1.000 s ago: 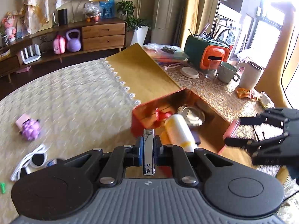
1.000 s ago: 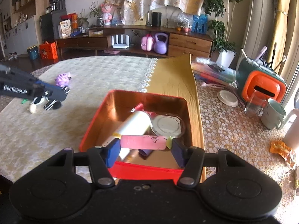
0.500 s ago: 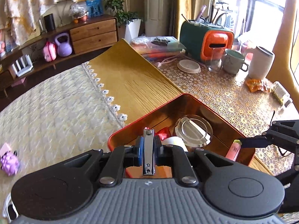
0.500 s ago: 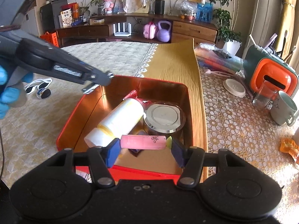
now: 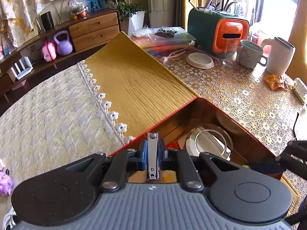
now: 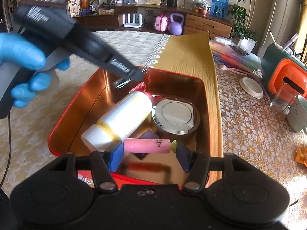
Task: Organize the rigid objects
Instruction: 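Open the right tool to drop the highlighter while the left tool releases the clipper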
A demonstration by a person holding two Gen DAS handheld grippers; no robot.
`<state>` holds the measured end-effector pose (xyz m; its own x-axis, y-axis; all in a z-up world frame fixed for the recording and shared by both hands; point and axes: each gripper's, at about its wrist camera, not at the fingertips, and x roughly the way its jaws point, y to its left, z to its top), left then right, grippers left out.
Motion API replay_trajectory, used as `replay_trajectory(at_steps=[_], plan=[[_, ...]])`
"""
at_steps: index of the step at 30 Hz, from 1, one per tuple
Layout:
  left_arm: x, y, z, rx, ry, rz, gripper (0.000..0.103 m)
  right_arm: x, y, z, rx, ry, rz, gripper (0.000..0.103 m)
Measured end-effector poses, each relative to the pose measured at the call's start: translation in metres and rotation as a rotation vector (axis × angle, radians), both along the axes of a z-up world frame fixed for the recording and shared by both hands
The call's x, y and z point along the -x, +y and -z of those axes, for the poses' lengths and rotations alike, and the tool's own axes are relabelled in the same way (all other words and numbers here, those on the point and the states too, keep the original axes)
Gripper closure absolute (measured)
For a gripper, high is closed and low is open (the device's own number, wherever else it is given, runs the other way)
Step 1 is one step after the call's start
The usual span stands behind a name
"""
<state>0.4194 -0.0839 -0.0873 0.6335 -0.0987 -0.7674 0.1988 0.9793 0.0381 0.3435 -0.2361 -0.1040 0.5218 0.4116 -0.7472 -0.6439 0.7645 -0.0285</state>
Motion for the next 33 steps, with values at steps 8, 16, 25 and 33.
replay_trajectory(at_steps=[8, 16, 25, 33], plan=[[-0.014, -0.013, 0.008, 0.001, 0.022, 0.042, 0.092, -0.004, -0.002, 0.004, -0.011, 0.015, 0.007, 0.044], [-0.011, -0.006, 0.014, 0.033, 0.041, 0.011, 0.092, -0.004, -0.008, 0.000, -0.051, 0.017, 0.038, 0.038], [0.014, 0.005, -0.003, 0.090, 0.022, 0.009, 0.091, 0.009, -0.014, -0.015, -0.114, 0.012, 0.087, 0.033], [0.048, 0.020, -0.021, 0.103, -0.014, 0.003, 0.091, 0.024, -0.020, -0.029, -0.183, 0.025, 0.141, 0.028]])
